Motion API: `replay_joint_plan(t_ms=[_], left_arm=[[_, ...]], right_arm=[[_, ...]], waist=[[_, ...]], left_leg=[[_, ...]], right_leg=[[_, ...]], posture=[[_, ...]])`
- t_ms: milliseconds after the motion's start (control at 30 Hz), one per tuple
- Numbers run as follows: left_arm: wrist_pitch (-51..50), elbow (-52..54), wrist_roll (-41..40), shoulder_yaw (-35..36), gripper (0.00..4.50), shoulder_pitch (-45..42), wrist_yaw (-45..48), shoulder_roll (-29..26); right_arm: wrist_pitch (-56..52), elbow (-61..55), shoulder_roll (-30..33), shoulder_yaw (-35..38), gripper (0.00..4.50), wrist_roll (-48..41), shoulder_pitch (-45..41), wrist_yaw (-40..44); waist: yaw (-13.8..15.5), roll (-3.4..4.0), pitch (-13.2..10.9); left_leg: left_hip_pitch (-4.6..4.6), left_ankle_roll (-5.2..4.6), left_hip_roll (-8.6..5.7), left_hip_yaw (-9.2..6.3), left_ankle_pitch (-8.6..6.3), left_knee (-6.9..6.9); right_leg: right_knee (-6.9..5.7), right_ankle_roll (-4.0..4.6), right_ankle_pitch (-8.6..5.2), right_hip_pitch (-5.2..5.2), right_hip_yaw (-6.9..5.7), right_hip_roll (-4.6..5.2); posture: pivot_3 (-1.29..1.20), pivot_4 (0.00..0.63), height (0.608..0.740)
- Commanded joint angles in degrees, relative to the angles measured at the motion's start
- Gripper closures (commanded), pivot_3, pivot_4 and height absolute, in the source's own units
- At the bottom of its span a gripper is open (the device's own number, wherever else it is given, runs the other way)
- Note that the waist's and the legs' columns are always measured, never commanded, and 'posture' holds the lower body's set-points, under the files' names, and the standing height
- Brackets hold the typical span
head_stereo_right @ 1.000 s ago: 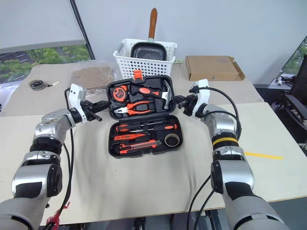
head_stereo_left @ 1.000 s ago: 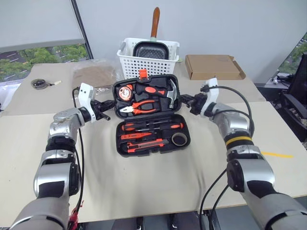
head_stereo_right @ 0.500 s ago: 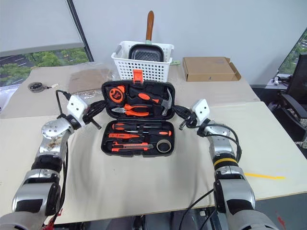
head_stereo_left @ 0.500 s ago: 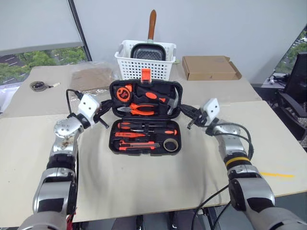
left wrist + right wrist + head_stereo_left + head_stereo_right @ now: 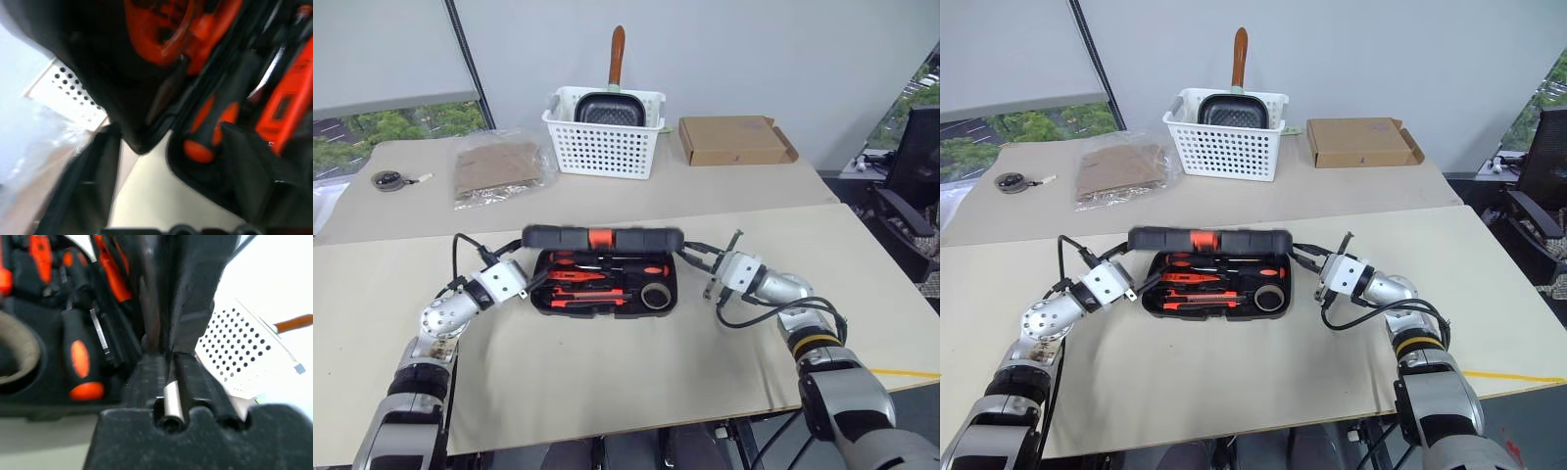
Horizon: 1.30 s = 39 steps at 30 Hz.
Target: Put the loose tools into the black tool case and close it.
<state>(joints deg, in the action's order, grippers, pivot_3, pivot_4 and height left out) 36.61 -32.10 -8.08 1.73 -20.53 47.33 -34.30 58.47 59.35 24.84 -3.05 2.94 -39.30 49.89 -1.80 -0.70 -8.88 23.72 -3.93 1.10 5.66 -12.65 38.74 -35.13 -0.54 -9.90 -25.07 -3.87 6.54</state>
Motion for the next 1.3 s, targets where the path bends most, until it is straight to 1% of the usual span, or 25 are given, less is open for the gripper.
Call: replay_joint_plan(t_ms=[33, 67, 100, 167, 267, 333, 467, 567, 733, 833, 933, 1033, 1067, 1133, 1300], left_arm=[[-16.2, 8.3, -15.8, 3.8, 0.0, 3.5, 9.7, -1.7], [-19.1, 9.8, -17.7, 4.6, 0.0, 4.2, 10.5, -1.9], [-22.7, 11.8, -20.4, 6.0, 0.0, 5.3, 11.1, -2.3], [-28.3, 14.7, -24.2, 8.1, 0.0, 7.4, 12.7, -3.2], [-31.3, 15.2, -25.6, 10.4, 0.0, 8.2, 14.3, -4.1], [-33.2, 15.0, -26.1, 11.9, 0.0, 7.1, 13.9, -4.3], [-35.7, 10.9, -27.3, 16.0, 0.0, 2.5, 12.4, -3.9], [-37.8, 9.3, -28.4, 18.3, 0.0, 0.2, 11.8, -4.0], [-36.9, 6.2, -27.2, 19.7, 0.0, -1.7, 13.2, -3.8], [-36.9, 5.6, -26.8, 19.5, 0.0, -3.3, 13.0, -3.3], [-36.6, 5.2, -25.6, 18.2, 0.0, -6.5, 11.8, -1.7], [-35.4, 4.5, -23.3, 16.4, 0.0, -10.3, 10.5, 0.5], [-35.5, 4.4, -23.0, 16.2, 0.0, -11.1, 10.5, 1.1], [-35.8, 4.5, -20.4, 13.2, 0.0, -13.4, 9.3, 3.2], [-38.2, 3.7, -16.9, 8.5, 0.0, -17.1, 9.0, 5.9]], right_arm=[[-10.8, -6.8, 2.9, 0.1, 2.16, -10.0, 4.7, 14.5], [-13.0, -8.7, 3.6, 0.0, 1.91, -11.5, 5.8, 16.9], [-16.7, -11.4, 5.3, 0.0, 1.52, -13.7, 7.6, 20.4], [-22.0, -16.0, 8.6, 0.2, 1.52, -16.3, 10.6, 25.2], [-29.1, -22.9, 12.4, -0.5, 1.52, -17.6, 13.8, 28.8], [-36.8, -30.2, 13.9, -0.8, 1.52, -19.7, 16.0, 29.7], [-51.3, -45.8, 15.3, -2.1, 1.52, -23.5, 20.8, 29.3], [-58.1, -53.4, 14.8, -3.1, 1.52, -23.8, 22.6, 26.6], [-63.8, -59.2, 11.2, -4.6, 1.52, -22.7, 23.8, 21.3], [-66.3, -61.6, 9.5, -5.8, 1.52, -21.8, 24.3, 18.4], [-71.6, -65.9, 9.7, -8.2, 1.52, -22.2, 25.6, 17.8], [-74.9, -68.1, 7.6, -9.3, 1.52, -22.8, 25.7, 15.1], [-75.7, -68.2, 6.9, -9.3, 1.52, -23.0, 25.4, 14.3], [-75.0, -65.0, 3.2, -8.5, 1.52, -21.1, 22.7, 9.1], [-68.4, -53.6, -1.8, -6.5, 1.52, -14.1, 15.3, -0.9]], waist=[[0.1, 0.01, 0.0], [0.0, 0.01, 0.0], [0.1, -0.01, 0.0], [0.2, -0.01, 0.0], [0.8, -0.01, 0.0], [1.1, -0.02, 0.0], [1.4, -0.03, 0.0], [2.0, -0.04, 0.0], [2.2, -0.05, 0.0], [2.5, -0.08, 0.0], [2.9, -0.1, -0.1], [3.1, -0.18, 0.0], [3.1, -0.2, 0.0], [2.9, -0.22, 0.0], [2.1, -0.31, -0.1]], left_leg=[[0.01, -0.01, 0.0, -0.01, -0.01, 0.0], [0.01, -0.05, -0.01, -0.01, -0.03, 0.01], [0.01, -0.08, -0.01, -0.01, -0.04, 0.03], [0.05, -0.1, -0.02, -0.06, -0.06, 0.07], [0.05, -0.1, -0.02, -0.09, -0.07, 0.07], [0.04, 0.09, 0.0, -0.1, -0.16, 0.07], [0.04, 0.45, 0.26, -0.13, -0.26, 0.11], [0.04, 0.51, 0.54, -0.06, -0.23, 0.17], [0.03, 0.63, 0.58, 0.15, -0.3, 0.16], [0.06, 0.71, 0.61, 0.17, -0.38, 0.16], [0.1, 0.71, 0.6, 0.17, -0.39, 0.19], [0.1, 0.71, 0.6, 0.17, -0.4, 0.24], [0.1, 0.71, 0.6, 0.17, -0.4, 0.24], [0.09, 0.7, 0.6, 0.2, -0.4, 0.24], [0.05, 0.75, 0.63, 0.4, -0.35, 0.27]], right_leg=[[0.01, 0.0, 0.0, 0.02, 0.0, 0.01], [0.01, 0.0, 0.0, 0.01, 0.03, 0.06], [0.01, 0.0, 0.0, 0.02, 0.06, 0.09], [0.09, -0.02, -0.01, 0.03, -0.01, 0.07], [0.08, -0.05, -0.04, 0.0, 0.01, 0.11], [0.09, -0.34, -0.28, -0.04, -0.02, 0.12], [0.08, -0.29, -0.25, -0.06, -0.19, 0.11], [0.12, -0.23, -0.21, -0.07, -0.48, 0.03], [0.13, -0.22, -0.2, -0.13, -0.6, 0.02], [0.14, -0.16, -0.22, -0.17, -0.7, -0.02], [0.15, -0.14, -0.23, -0.16, -0.74, -0.02], [0.17, -0.14, -0.23, -0.11, -0.76, -0.01], [0.18, -0.14, -0.22, -0.1, -0.76, -0.01], [0.17, -0.15, -0.22, -0.1, -0.76, -0.02], [0.15, -0.08, -0.02, -0.13, -0.77, -0.1]], posture=[[0.0, 0.15, 0.7], [0.0, 0.15, 0.7], [0.0, 0.15, 0.7], [0.0, 0.15, 0.7], [0.0, 0.15, 0.7], [0.0, 0.15, 0.7], [0.0, 0.15, 0.7], [0.0, 0.15, 0.7], [0.0, 0.15, 0.7], [0.0, 0.15, 0.7], [0.0, 0.15, 0.7], [0.0, 0.15, 0.7], [0.0, 0.15, 0.7], [0.0, 0.15, 0.7], [0.0, 0.15, 0.7]])
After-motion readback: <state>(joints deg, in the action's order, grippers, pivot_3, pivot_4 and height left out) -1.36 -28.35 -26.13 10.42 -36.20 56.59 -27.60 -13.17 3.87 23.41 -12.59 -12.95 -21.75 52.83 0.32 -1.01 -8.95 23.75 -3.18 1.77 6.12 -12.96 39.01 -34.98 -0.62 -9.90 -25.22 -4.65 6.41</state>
